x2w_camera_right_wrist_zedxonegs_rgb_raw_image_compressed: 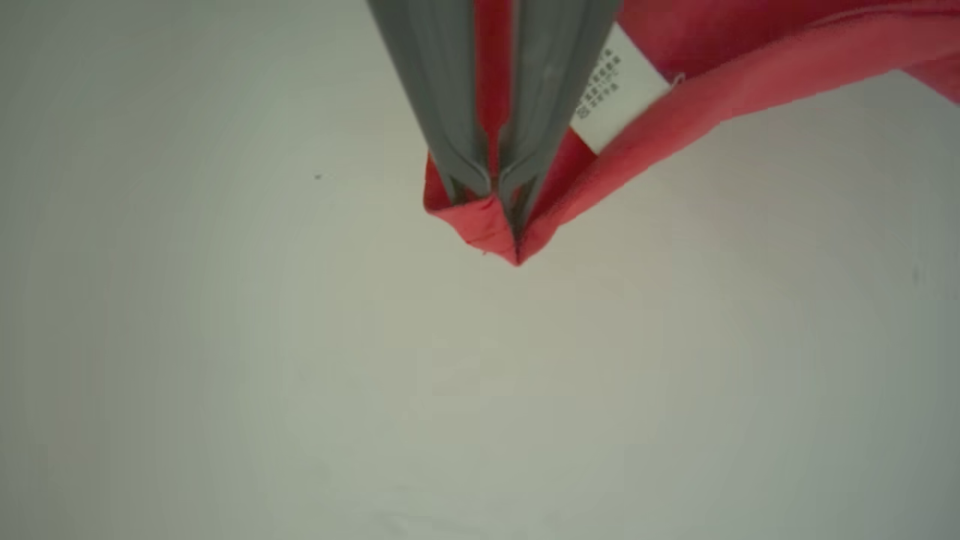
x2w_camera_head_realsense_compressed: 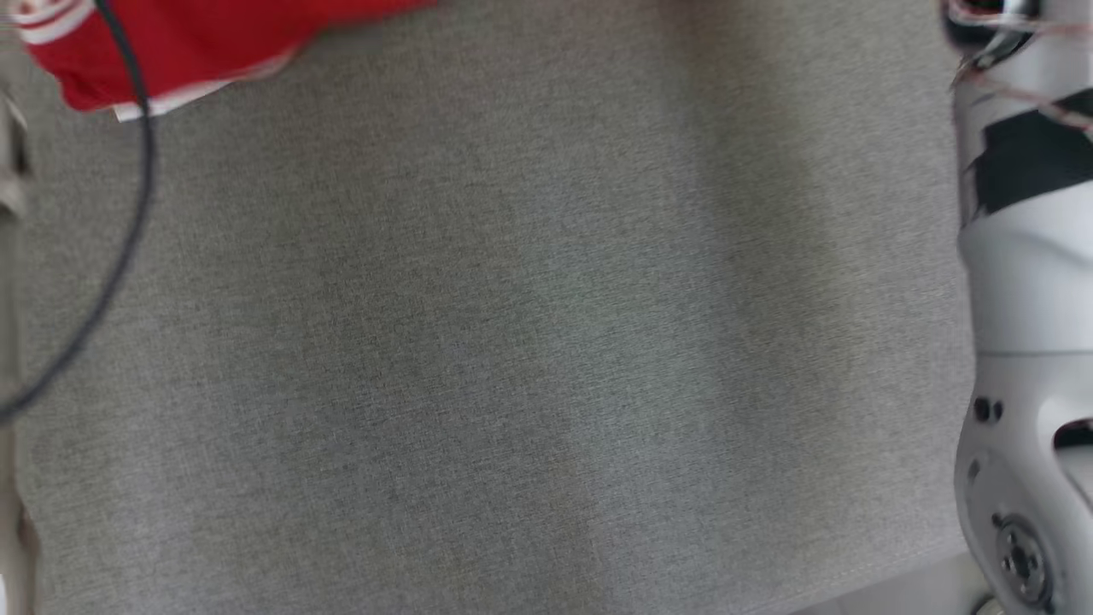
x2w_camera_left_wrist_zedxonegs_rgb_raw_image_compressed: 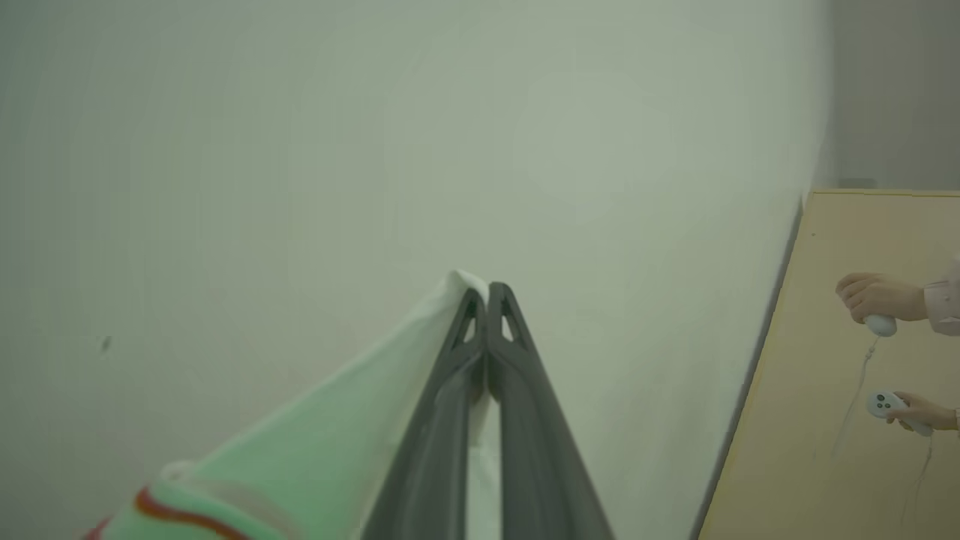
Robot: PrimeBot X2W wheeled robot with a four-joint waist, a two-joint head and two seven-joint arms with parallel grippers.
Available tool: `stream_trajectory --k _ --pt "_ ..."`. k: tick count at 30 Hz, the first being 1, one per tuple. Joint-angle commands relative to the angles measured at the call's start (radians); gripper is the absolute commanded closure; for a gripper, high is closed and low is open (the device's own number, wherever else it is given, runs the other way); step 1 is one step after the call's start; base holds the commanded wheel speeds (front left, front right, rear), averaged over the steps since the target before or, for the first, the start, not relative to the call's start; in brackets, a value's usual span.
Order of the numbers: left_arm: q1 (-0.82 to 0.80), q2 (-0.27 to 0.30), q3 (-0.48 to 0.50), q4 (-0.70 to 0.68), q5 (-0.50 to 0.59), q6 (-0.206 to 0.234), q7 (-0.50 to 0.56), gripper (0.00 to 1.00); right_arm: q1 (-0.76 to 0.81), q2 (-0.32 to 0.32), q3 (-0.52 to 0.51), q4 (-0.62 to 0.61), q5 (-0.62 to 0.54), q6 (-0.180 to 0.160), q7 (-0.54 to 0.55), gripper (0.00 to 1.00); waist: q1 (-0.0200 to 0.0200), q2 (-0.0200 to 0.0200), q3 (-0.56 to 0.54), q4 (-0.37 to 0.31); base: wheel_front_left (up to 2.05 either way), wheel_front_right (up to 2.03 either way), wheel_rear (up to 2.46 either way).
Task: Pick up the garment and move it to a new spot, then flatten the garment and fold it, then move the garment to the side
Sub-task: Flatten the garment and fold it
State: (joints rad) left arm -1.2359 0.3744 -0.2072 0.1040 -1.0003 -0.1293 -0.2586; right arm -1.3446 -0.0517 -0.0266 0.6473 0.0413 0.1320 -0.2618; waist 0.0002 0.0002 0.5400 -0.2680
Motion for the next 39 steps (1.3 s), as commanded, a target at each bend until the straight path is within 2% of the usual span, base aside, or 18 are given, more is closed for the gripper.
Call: stream_trajectory --k 1,5,7,12,17,21,23,28,33,39 --pt "0.037 0.015 -0.01 -0.008 -0.03 -0.002 -0.004 1.0 0.023 0.002 0.016 -0.007 -0.005 -0.003 -0.004 1.0 -0.0002 -0.0002 0.025 0.014 0.0 0.0 0.0" --pt "0.155 0.054 -0.032 -0.026 -0.108 -0.002 0.02 1.0 0.106 0.0 0.092 0.006 0.017 -0.003 -0.004 1.0 -0.0002 -0.0002 0.002 0.028 0.0 0.0 0.0" --pt "0.226 0.071 -0.013 -0.032 -0.15 0.003 0.031 1.0 0.146 -0.017 0.125 0.02 0.051 -0.003 0.01 1.0 -0.0002 -0.0002 -0.021 0.037 0.0 0.0 0.0" --pt "0.41 0.103 0.038 -0.075 -0.225 0.053 0.058 1.0 0.259 -0.059 0.207 0.02 0.146 -0.003 0.101 1.0 -0.0002 -0.0002 -0.093 0.056 0.0 0.0 0.0" --pt "0.618 0.11 0.07 -0.14 -0.288 0.108 0.075 1.0 0.389 -0.096 0.24 -0.008 0.23 -0.003 0.208 1.0 -0.0002 -0.0002 -0.183 0.067 0.0 0.0 0.0" --pt "0.79 0.096 0.06 -0.186 -0.325 0.141 0.086 1.0 0.496 -0.105 0.227 -0.024 0.277 -0.003 0.298 1.0 -0.0002 -0.0002 -0.253 0.078 0.0 0.0 0.0" --pt "0.914 0.069 0.044 -0.209 -0.349 0.152 0.081 1.0 0.583 -0.11 0.216 -0.034 0.295 -0.003 0.373 1.0 -0.0002 -0.0002 -0.308 0.088 0.0 0.0 0.0" --pt "1.075 0.018 0.025 -0.232 -0.395 0.14 0.064 1.0 0.695 -0.121 0.168 -0.074 0.277 -0.003 0.419 1.0 -0.0002 -0.0002 -0.376 0.1 0.0 0.0 0.0" --pt "1.245 -0.03 0.001 -0.224 -0.418 0.127 0.044 1.0 0.834 -0.101 0.094 -0.136 0.232 -0.003 0.479 1.0 -0.0002 -0.0002 -0.448 0.115 0.0 0.0 0.0" --pt "1.375 -0.049 -0.04 -0.193 -0.427 0.111 0.048 1.0 0.988 -0.084 0.005 -0.234 0.181 -0.003 0.563 1.0 -0.0002 -0.0002 -0.506 0.138 0.0 0.0 0.0"
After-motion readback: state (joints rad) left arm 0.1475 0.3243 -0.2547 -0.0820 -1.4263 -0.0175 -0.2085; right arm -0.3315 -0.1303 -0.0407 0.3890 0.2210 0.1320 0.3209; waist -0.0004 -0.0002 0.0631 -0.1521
